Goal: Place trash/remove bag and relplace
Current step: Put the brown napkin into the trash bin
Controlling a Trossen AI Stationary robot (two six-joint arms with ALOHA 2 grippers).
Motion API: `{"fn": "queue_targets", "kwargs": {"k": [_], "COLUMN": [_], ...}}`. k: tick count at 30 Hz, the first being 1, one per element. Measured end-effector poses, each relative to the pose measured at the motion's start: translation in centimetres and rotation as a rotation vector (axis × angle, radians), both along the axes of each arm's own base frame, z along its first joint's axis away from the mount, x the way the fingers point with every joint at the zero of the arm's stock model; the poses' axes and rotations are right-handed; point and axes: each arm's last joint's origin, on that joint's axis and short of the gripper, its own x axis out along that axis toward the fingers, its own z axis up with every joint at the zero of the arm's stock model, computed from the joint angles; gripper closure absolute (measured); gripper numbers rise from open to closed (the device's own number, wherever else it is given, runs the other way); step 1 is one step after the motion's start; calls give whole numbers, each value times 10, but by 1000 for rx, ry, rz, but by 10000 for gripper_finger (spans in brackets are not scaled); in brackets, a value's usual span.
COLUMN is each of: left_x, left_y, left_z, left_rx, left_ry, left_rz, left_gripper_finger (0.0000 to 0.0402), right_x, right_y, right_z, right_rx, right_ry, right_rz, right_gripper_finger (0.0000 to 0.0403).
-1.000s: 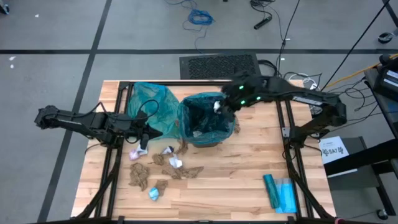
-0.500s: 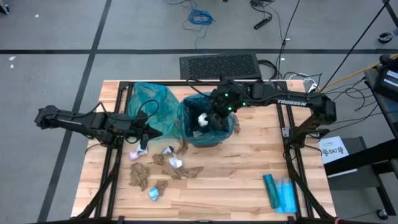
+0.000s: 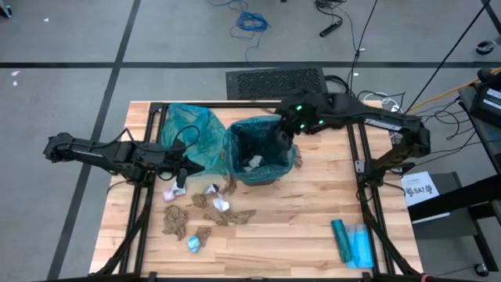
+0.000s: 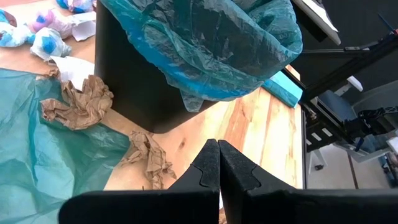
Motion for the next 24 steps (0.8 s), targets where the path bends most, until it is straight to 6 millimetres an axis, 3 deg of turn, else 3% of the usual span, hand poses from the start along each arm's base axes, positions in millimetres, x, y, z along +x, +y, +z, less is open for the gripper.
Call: {"fn": "queue_targets", "kwargs": {"k": [6,11,18,24], "left_x": [0,0,0,0], "left_y": [0,0,0,0], "left_z": [0,0,0,0], "left_rx": [0,0,1,3], "left_ry": [-1,-1,0,-1], "left_rz": [0,0,0,4], "left_gripper_finger": [402,402,402,402], "right_x": [-43,-87,-123,-140], "right_y": [0,3,10,20], "right_z": [39,43,9,-48], "right_rx": [-64,-85,8,147], "right_ry": [-117,0,149,187], "right_rz": [-14,-132,-236,-309], "right_gripper_finger": [390,387,401,399]}}
